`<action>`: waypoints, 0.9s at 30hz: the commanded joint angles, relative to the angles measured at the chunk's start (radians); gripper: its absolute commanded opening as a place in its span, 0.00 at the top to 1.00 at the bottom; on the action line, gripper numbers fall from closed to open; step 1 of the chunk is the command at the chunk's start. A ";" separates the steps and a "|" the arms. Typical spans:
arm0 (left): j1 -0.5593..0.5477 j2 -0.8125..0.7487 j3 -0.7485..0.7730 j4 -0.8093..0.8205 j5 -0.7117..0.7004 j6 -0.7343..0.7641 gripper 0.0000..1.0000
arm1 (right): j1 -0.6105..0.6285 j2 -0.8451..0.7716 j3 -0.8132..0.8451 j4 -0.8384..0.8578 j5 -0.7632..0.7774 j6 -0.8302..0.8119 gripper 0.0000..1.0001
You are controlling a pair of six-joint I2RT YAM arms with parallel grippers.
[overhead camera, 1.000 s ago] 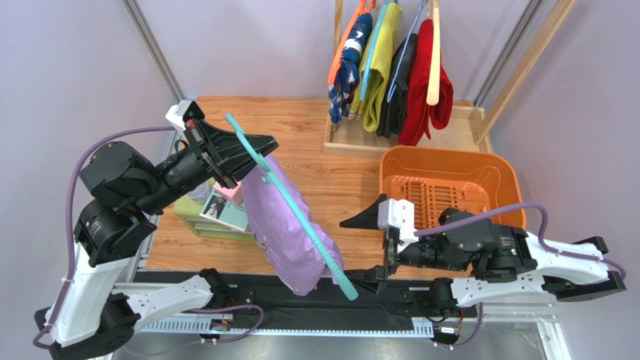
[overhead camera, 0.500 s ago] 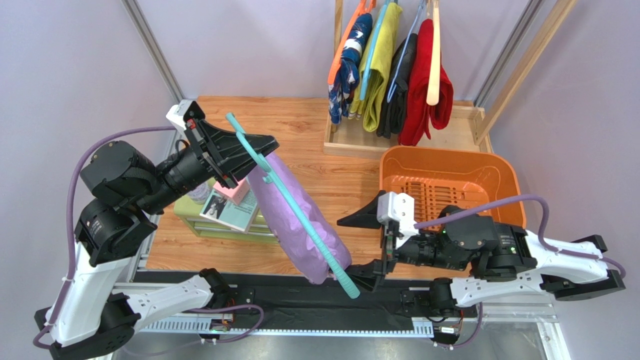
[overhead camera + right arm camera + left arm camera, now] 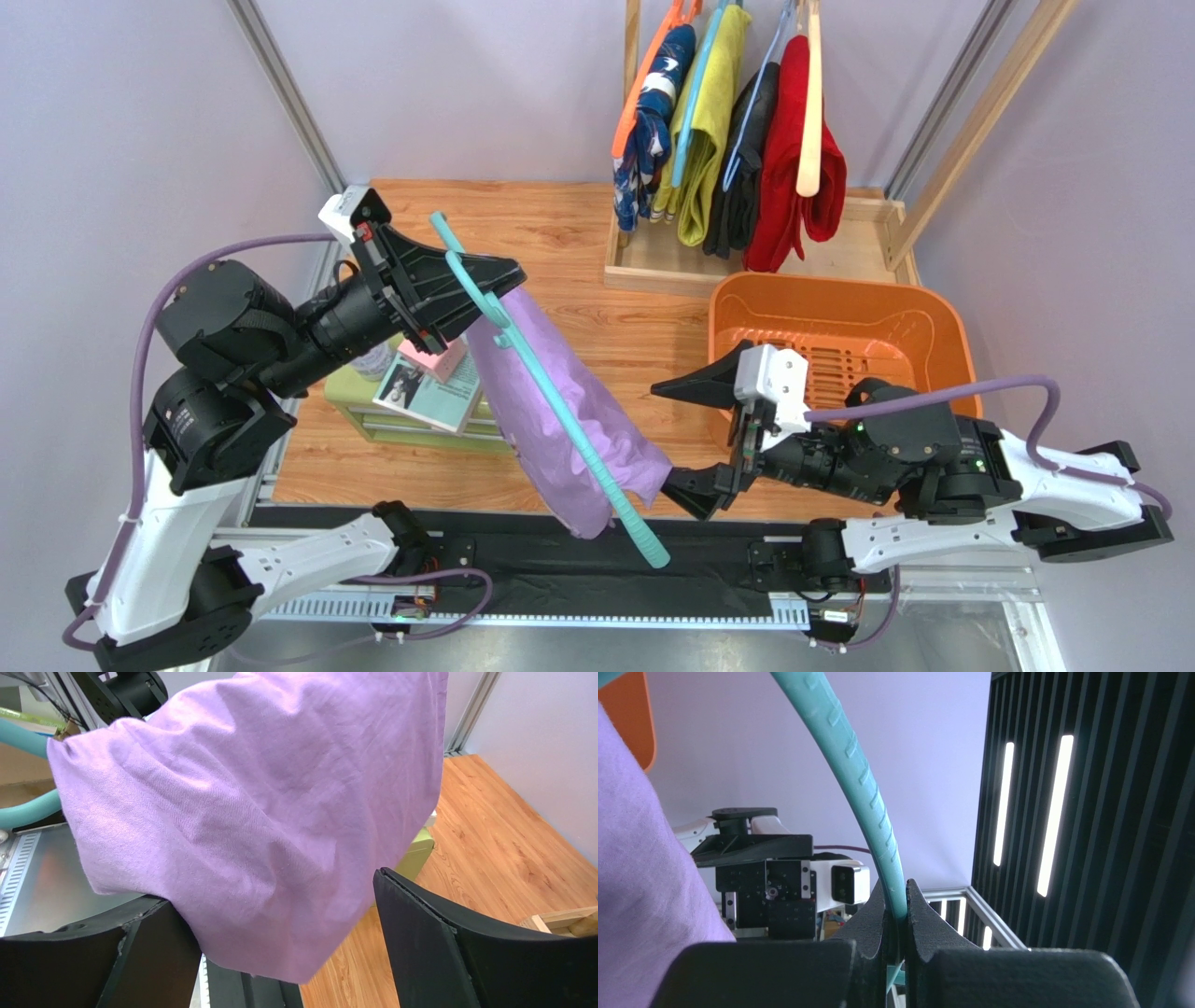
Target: Remove the trousers from the hanger
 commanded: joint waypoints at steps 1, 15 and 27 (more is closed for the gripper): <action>0.004 0.001 0.056 0.115 0.040 -0.033 1.00 | 0.006 -0.001 0.003 0.053 0.053 -0.020 0.14; 0.004 0.042 0.116 0.116 0.057 -0.030 1.00 | 0.006 0.068 -0.029 0.156 -0.015 -0.006 0.08; 0.004 0.025 0.090 0.116 0.067 -0.033 1.00 | 0.007 0.181 -0.027 0.415 0.151 -0.075 0.13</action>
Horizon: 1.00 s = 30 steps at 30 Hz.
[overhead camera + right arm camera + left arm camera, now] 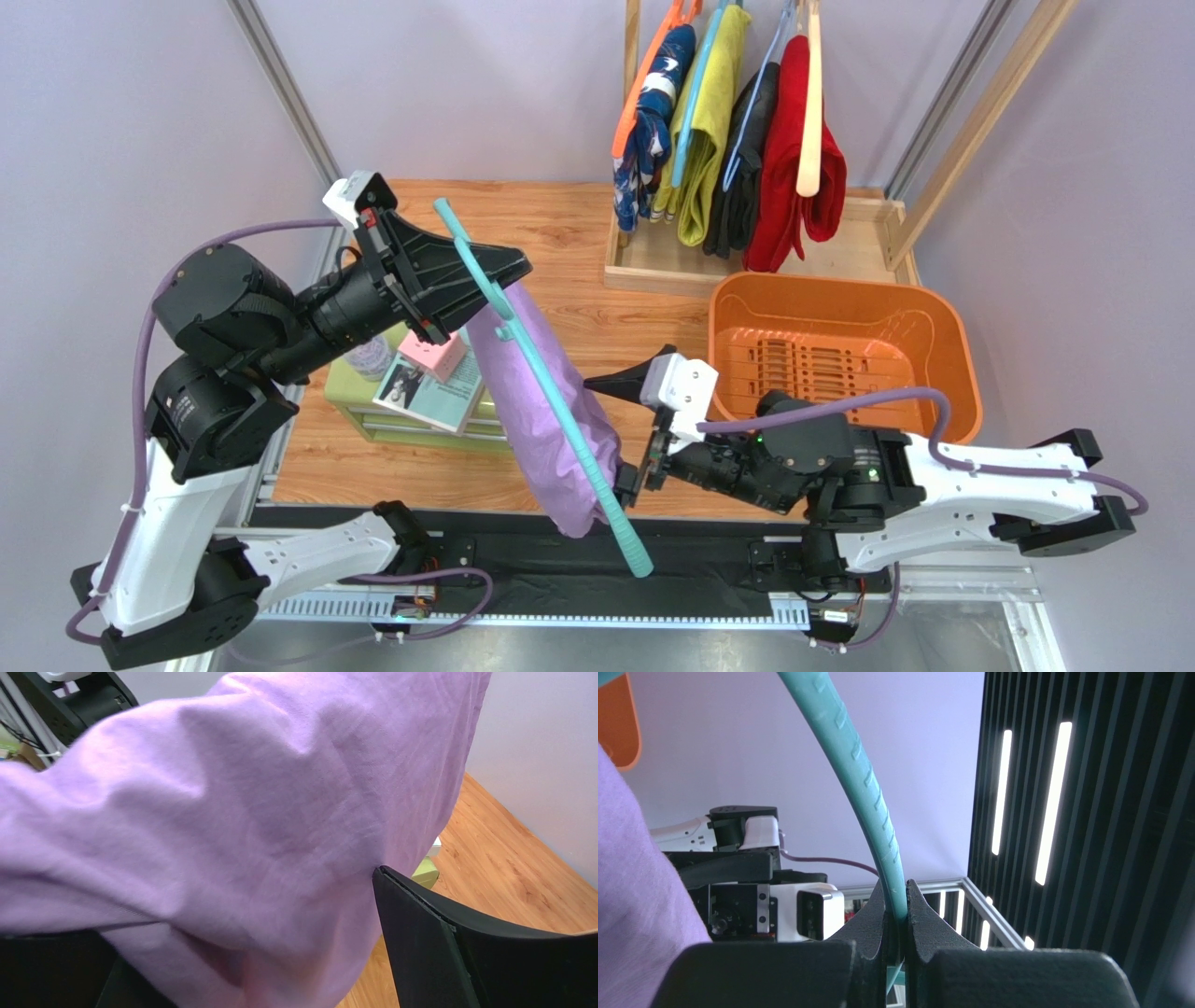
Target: Remove the trousers from the hanger
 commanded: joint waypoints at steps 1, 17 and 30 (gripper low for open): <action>0.001 -0.026 0.021 0.115 0.028 -0.035 1.00 | 0.005 0.034 0.031 0.166 0.101 -0.046 0.14; 0.000 -0.126 -0.077 0.069 -0.001 -0.011 1.00 | 0.002 0.054 0.180 0.172 0.161 -0.028 1.00; 0.001 -0.222 -0.234 0.000 -0.089 0.011 1.00 | 0.004 0.057 0.376 0.068 0.112 0.236 1.00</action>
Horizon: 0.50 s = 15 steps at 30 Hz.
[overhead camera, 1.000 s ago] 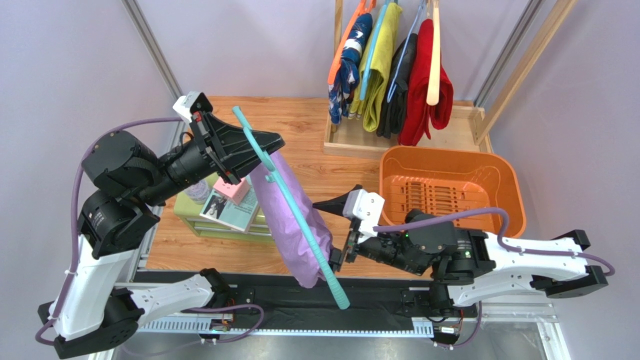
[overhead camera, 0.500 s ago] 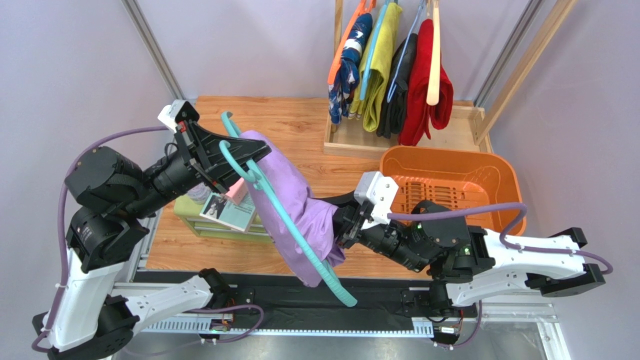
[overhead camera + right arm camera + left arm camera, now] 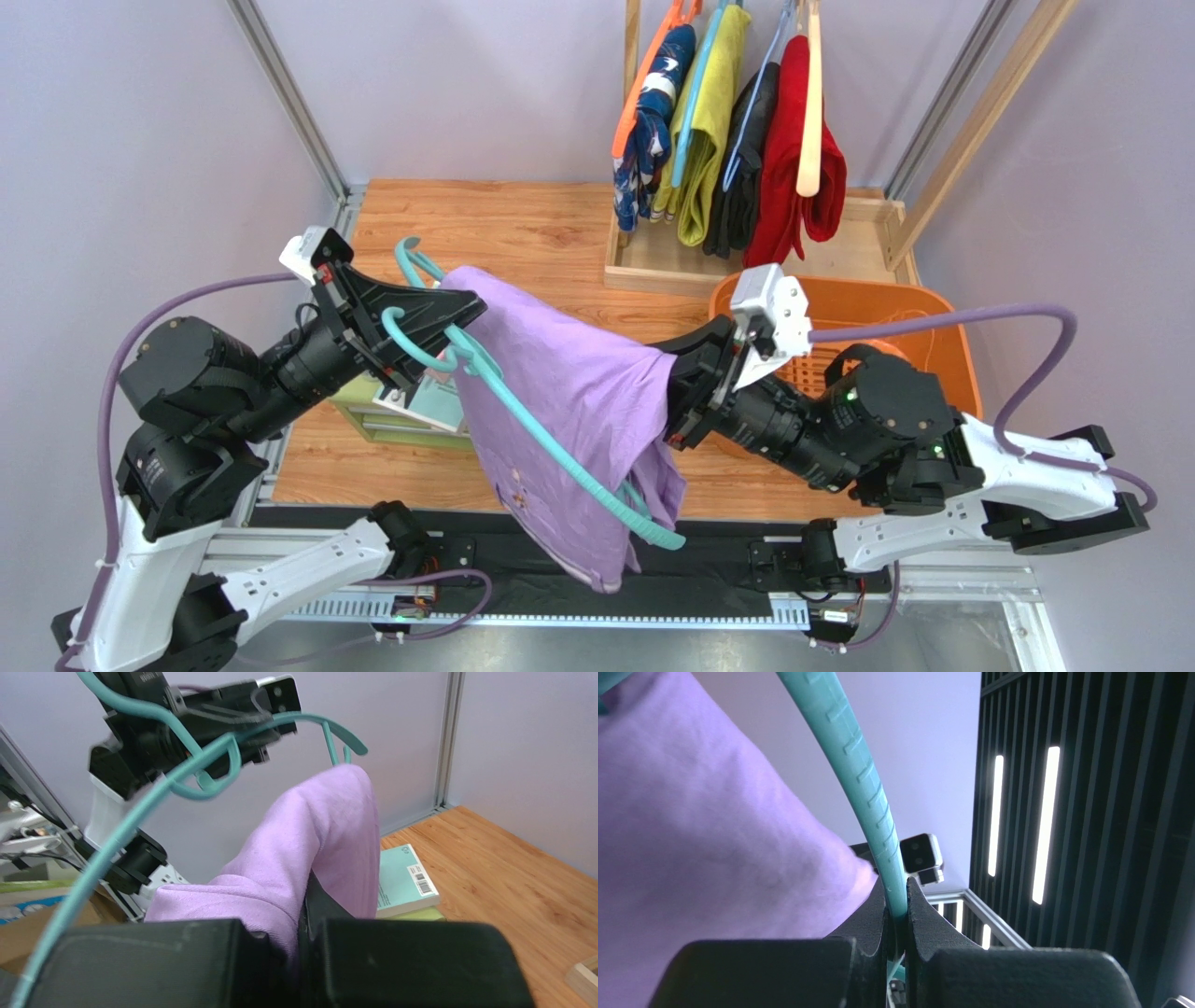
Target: Remove the trousers from the hanger
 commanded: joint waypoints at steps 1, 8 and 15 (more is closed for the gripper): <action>0.000 -0.027 -0.058 -0.010 -0.009 0.015 1.00 | -0.002 0.000 0.117 0.073 -0.013 0.134 1.00; 0.000 -0.076 -0.156 -0.033 -0.023 0.018 1.00 | -0.003 0.027 0.228 0.037 0.033 0.130 1.00; 0.000 -0.096 -0.208 -0.025 0.020 0.040 1.00 | -0.002 0.075 0.329 0.063 0.171 0.019 1.00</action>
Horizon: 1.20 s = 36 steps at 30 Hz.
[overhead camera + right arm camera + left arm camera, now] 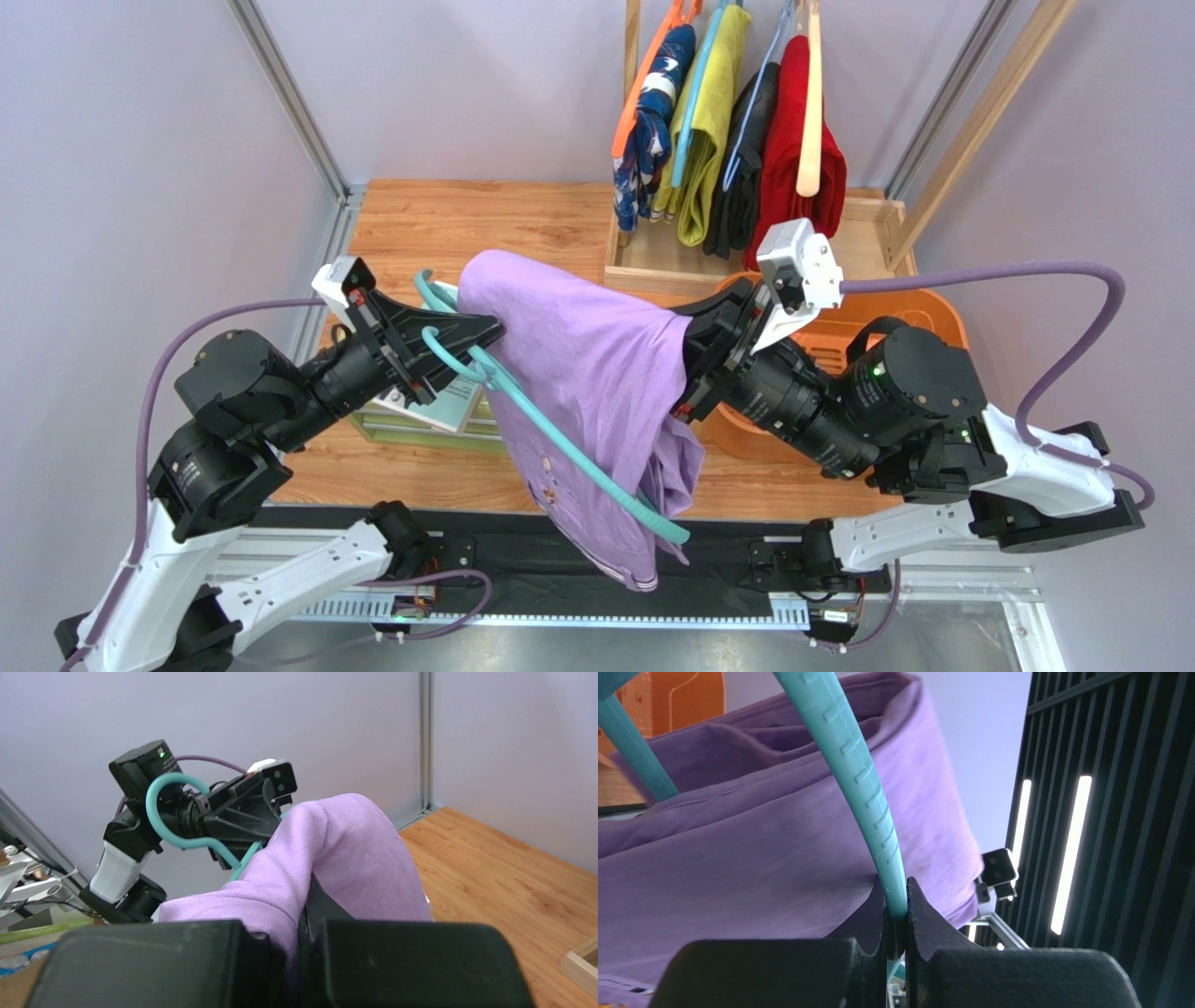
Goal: Remove the trousers from the hanger
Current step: Remove the trousers from the hanger, then place the trousers into the basket
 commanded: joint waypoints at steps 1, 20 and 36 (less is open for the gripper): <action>0.000 -0.023 -0.051 -0.011 0.053 0.040 1.00 | -0.002 0.030 0.180 0.166 0.106 -0.070 1.00; 0.000 -0.163 -0.201 -0.056 0.064 0.054 1.00 | -0.061 0.202 0.533 0.190 0.448 -0.636 1.00; 0.000 -0.161 -0.206 -0.060 0.088 0.078 1.00 | -0.293 -0.189 -0.080 0.175 0.678 -0.675 1.00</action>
